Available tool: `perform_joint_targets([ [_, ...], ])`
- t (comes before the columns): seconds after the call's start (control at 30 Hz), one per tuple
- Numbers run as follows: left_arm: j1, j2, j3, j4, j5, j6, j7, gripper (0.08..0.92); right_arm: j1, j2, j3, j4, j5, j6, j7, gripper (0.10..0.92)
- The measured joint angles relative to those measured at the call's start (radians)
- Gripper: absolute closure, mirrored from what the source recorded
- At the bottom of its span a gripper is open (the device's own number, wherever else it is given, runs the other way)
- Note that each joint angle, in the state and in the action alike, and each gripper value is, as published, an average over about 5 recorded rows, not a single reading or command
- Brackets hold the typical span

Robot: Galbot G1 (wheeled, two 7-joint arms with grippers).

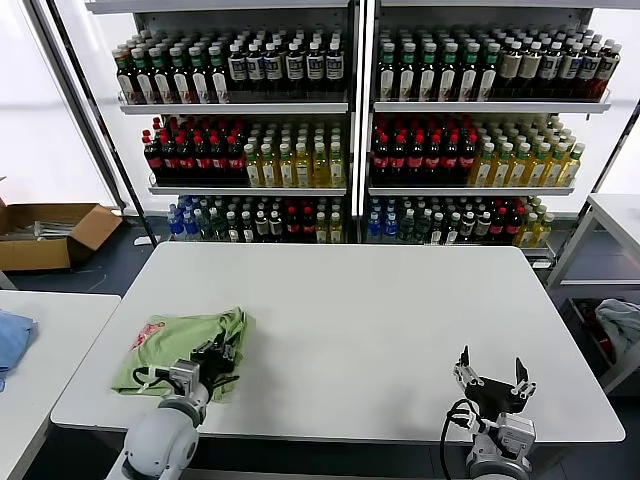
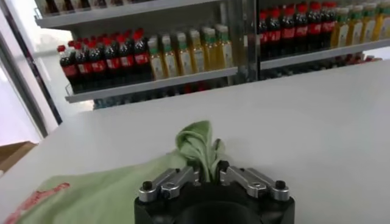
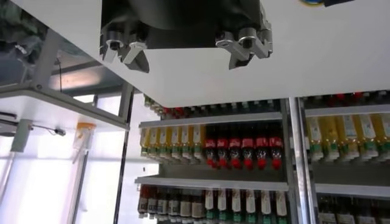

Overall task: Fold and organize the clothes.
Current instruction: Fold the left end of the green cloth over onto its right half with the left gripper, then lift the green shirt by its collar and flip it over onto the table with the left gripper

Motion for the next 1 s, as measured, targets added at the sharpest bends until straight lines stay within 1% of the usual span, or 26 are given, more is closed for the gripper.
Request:
perform_joint_targets([
  [0.17,-0.001,-0.035,0.022,0.05,0.029,-0.046,0.003,0.58,-0.002,-0.008,0.001,-0.002,0.001,0.003,-0.004,0.203],
  [0.37,0.008,-0.067,0.047,0.07,0.016,-0.097,0.008,0.407,-0.001,-0.014,0.0,-0.015,0.005,0.012,-0.007,0.203],
  [0.47,0.017,-0.073,0.059,0.057,-0.016,-0.122,0.015,0.321,0.004,-0.011,-0.004,-0.023,0.007,0.013,-0.008,0.203],
  [0.6,0.029,-0.074,0.065,0.003,-0.097,-0.15,0.027,0.218,0.015,-0.009,-0.012,-0.034,0.007,0.009,-0.01,0.203],
  [0.7,0.028,-0.069,0.06,-0.058,-0.174,-0.162,0.029,0.183,0.026,-0.012,-0.018,-0.04,0.008,0.004,-0.013,0.203],
  [0.83,0.026,-0.053,0.035,-0.136,-0.258,-0.165,0.022,0.178,0.044,-0.016,-0.028,-0.048,0.013,-0.003,-0.017,0.203],
  [1.0,0.021,-0.005,-0.044,-0.17,-0.315,-0.143,0.002,0.177,0.068,-0.021,-0.04,-0.056,0.017,-0.009,-0.021,0.203],
])
